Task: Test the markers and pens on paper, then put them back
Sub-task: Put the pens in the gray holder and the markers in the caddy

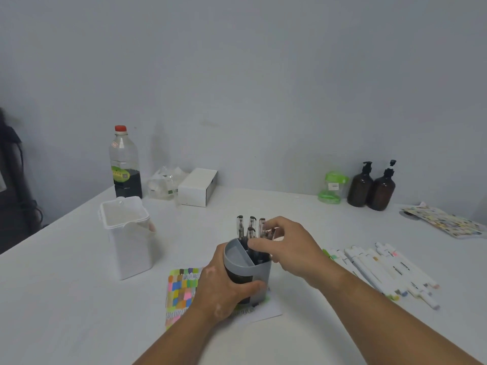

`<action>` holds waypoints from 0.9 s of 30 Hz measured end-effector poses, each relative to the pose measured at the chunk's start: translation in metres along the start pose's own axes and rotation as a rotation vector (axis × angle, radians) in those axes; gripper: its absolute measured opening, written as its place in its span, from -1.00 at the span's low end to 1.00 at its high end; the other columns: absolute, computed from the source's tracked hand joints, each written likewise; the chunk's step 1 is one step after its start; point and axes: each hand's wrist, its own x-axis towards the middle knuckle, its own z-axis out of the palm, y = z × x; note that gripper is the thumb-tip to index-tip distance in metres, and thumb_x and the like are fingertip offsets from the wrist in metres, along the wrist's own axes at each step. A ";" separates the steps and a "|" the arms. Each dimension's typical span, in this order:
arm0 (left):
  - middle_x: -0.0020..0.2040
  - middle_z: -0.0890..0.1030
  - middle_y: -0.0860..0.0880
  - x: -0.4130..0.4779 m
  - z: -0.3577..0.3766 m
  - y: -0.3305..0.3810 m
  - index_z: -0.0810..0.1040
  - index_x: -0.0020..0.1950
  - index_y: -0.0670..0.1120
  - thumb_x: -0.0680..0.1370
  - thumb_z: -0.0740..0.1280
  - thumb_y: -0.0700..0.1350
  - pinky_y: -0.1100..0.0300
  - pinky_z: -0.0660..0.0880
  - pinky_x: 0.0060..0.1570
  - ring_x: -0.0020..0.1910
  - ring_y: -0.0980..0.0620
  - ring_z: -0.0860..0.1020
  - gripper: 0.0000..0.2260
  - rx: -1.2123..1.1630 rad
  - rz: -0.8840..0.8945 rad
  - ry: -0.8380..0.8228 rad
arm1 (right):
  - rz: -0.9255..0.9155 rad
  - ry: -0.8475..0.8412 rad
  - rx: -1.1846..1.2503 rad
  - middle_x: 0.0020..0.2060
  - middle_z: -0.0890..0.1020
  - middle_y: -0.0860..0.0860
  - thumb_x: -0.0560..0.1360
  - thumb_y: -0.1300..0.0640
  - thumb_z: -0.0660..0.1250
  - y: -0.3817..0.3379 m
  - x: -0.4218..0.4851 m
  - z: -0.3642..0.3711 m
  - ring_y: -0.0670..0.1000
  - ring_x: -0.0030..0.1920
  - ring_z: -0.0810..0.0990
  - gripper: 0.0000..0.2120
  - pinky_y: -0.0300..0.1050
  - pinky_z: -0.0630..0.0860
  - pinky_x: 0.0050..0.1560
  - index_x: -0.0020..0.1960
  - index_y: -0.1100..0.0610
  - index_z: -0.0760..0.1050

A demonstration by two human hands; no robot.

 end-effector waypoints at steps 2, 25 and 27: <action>0.05 0.61 0.19 0.003 -0.002 0.005 0.38 0.25 0.24 0.09 0.63 0.20 0.30 0.58 -0.13 0.00 0.20 0.58 -0.21 0.005 -0.036 -0.024 | 0.015 -0.006 0.067 -0.01 0.64 -0.13 0.31 -0.24 0.56 0.010 -0.007 -0.008 -0.15 -0.34 0.62 -0.61 -0.29 0.44 -0.39 0.05 -0.18 0.54; 0.07 0.52 0.05 0.184 0.068 -0.013 0.33 0.34 0.11 0.21 0.66 0.16 0.22 0.41 -0.27 0.03 -0.06 0.51 -0.19 0.098 -0.238 0.188 | 0.025 -0.057 -0.450 -0.04 0.65 -0.14 0.51 -0.16 0.30 0.111 0.004 -0.023 -0.08 -0.03 0.61 -0.81 -0.12 0.57 -0.04 0.05 -0.12 0.56; 0.04 0.51 0.07 0.198 0.073 -0.018 0.32 0.38 0.10 0.22 0.66 0.16 0.26 0.40 -0.30 0.02 -0.05 0.50 -0.16 0.102 -0.238 0.168 | 0.023 -0.045 -0.440 -0.05 0.66 -0.14 0.51 -0.16 0.31 0.111 0.011 -0.026 -0.08 -0.04 0.61 -0.81 -0.12 0.57 -0.03 0.04 -0.12 0.56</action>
